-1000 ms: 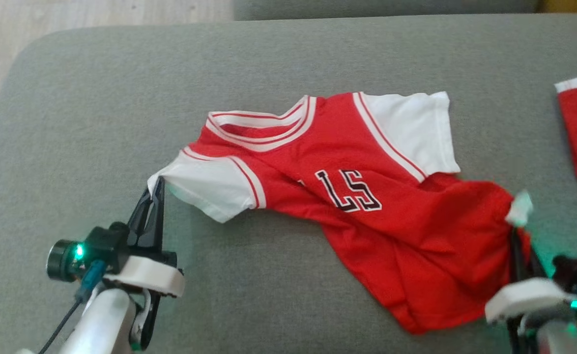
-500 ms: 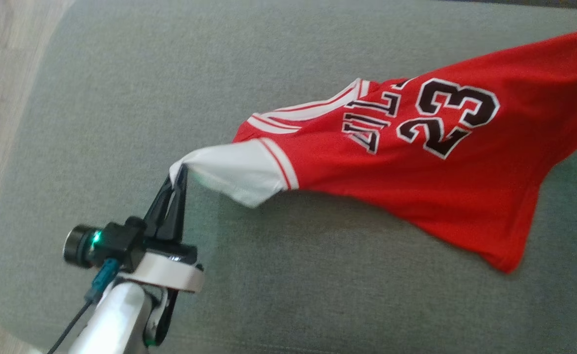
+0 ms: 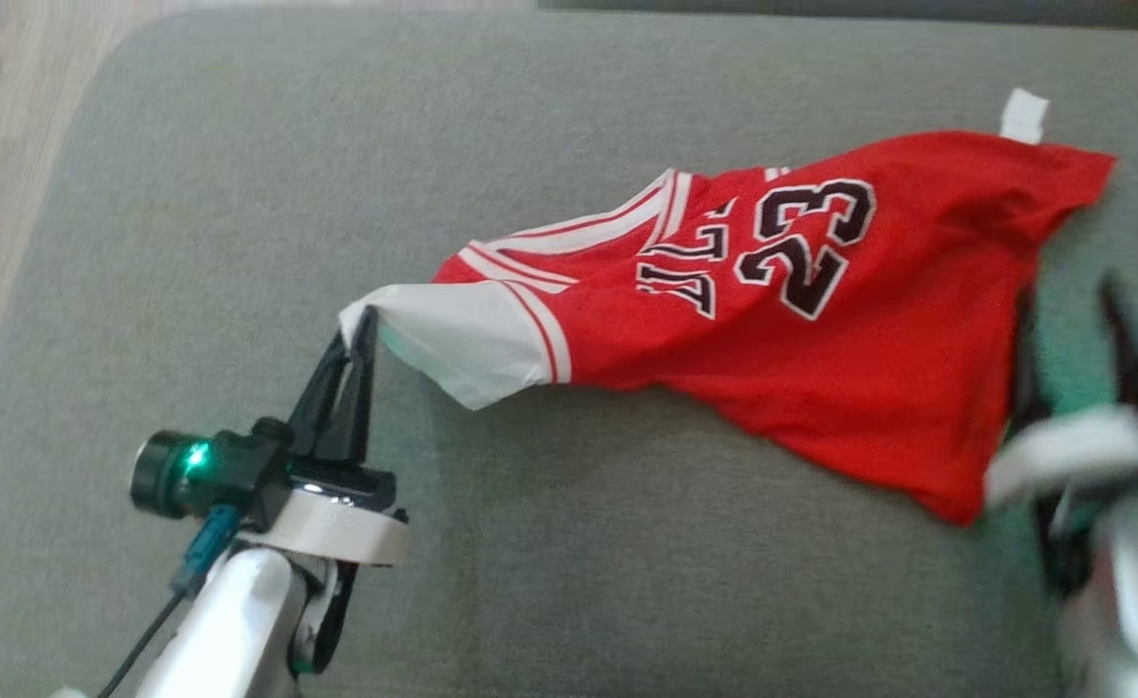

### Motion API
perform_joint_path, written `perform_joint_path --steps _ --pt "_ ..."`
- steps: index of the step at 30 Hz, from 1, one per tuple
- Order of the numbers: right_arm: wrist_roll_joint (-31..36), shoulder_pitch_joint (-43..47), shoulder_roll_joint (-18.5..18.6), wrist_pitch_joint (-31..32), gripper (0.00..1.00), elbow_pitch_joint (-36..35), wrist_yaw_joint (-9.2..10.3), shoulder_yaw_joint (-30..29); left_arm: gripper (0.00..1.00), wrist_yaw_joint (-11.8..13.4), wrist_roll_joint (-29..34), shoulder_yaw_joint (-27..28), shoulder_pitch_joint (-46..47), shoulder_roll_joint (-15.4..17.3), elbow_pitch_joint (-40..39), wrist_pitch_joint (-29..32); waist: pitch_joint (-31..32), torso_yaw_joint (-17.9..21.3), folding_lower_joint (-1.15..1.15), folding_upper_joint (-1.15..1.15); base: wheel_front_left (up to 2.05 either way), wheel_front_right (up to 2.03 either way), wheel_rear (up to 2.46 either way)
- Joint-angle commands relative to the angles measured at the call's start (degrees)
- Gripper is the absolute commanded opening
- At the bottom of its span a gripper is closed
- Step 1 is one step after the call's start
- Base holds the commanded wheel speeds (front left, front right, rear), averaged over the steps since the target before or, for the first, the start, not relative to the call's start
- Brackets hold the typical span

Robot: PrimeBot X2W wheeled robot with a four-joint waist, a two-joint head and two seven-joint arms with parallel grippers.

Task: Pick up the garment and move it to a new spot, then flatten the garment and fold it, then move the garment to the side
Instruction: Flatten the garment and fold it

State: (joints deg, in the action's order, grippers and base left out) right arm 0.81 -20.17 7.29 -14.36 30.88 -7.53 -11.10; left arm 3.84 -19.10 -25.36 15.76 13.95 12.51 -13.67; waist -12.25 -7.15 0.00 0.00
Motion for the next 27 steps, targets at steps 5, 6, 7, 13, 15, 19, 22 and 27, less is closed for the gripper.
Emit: perform_joint_path --steps 5,6,7,13,15,19,22,27 --pt "-6.15 13.44 1.28 -0.62 1.00 -10.29 0.04 11.06 0.00 1.11 -0.69 4.26 -1.62 2.61 -2.49 -0.78 3.69 3.56 0.00 0.00 0.00 0.00 0.00" --pt "-7.64 15.52 1.87 -0.62 1.00 -11.70 0.04 13.12 0.00 1.21 -0.84 4.51 -1.93 2.82 -2.56 -0.81 3.98 3.93 0.00 0.00 0.00 0.00 0.00" --pt "-9.10 17.23 2.48 -0.62 1.00 -13.01 0.04 14.91 0.00 1.36 -0.98 4.81 -2.23 3.04 -2.63 -0.84 4.25 4.37 0.00 0.00 0.00 0.00 0.00" --pt "-15.10 21.90 6.35 -0.63 1.00 -13.07 0.04 22.31 0.00 1.81 -1.57 5.46 -3.60 3.51 -2.91 -0.94 5.64 5.61 0.00 0.00 0.00 0.00 0.00" --pt "-15.33 21.84 6.72 -0.63 1.00 -12.14 0.04 23.50 0.00 1.82 -1.69 5.41 -3.81 3.54 -2.92 -0.96 5.87 5.70 0.00 0.00 0.00 0.00 0.00" --pt "-15.12 20.76 7.12 -0.63 1.00 -9.06 0.04 25.27 0.00 1.78 -1.90 5.25 -3.96 3.54 -2.99 -0.98 5.85 5.40 0.00 0.00 0.00 0.00 0.00" --pt "-15.62 19.70 6.84 -0.63 1.00 -6.64 0.04 25.94 0.00 1.81 -1.97 5.13 -3.82 3.50 -3.20 -0.99 5.38 4.79 0.00 0.00 0.00 0.00 0.00" --pt "-16.61 17.79 6.48 -0.63 1.00 -3.80 0.04 26.67 0.00 1.90 -1.99 5.00 -3.44 3.47 -3.43 -1.03 4.32 3.93 0.00 0.00 0.00 0.00 0.00"
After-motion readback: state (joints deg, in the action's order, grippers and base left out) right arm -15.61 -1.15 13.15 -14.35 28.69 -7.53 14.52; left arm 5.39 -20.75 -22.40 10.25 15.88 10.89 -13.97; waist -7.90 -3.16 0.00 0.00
